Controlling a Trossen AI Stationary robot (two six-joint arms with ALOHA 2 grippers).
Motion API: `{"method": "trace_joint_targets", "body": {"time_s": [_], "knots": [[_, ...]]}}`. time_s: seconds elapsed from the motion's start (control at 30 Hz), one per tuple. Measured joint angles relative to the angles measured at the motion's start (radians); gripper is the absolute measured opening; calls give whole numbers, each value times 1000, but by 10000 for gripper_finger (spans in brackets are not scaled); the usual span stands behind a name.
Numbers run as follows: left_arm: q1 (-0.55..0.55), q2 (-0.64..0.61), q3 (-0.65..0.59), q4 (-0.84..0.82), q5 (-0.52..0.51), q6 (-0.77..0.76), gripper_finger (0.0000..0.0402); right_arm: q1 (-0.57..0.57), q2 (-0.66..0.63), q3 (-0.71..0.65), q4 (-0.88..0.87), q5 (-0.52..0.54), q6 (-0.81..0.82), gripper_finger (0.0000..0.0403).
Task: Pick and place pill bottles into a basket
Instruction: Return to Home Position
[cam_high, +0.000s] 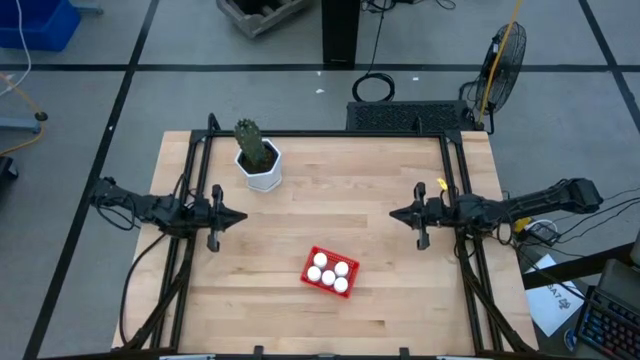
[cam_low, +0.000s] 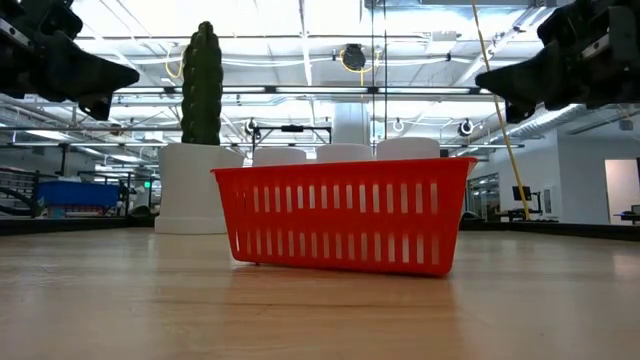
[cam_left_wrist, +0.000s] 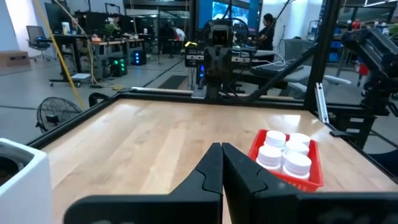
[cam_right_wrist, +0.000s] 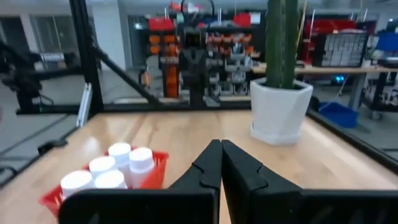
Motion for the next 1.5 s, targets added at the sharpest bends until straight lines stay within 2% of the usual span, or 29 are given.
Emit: {"method": "trace_joint_targets", "body": {"time_s": [0.13, 0.47, 1.5], "knots": [[0, 0, 0, 0, 1, 0, 20, 0, -26, 0, 4, -2, 23, 0], [0, 0, 0, 0, 1, 0, 57, 0, -153, 0, -167, -2, 58, 0], [0, 0, 0, 0, 1, 1, 56, 0, -154, 0, -172, -1, 52, 0]]}}
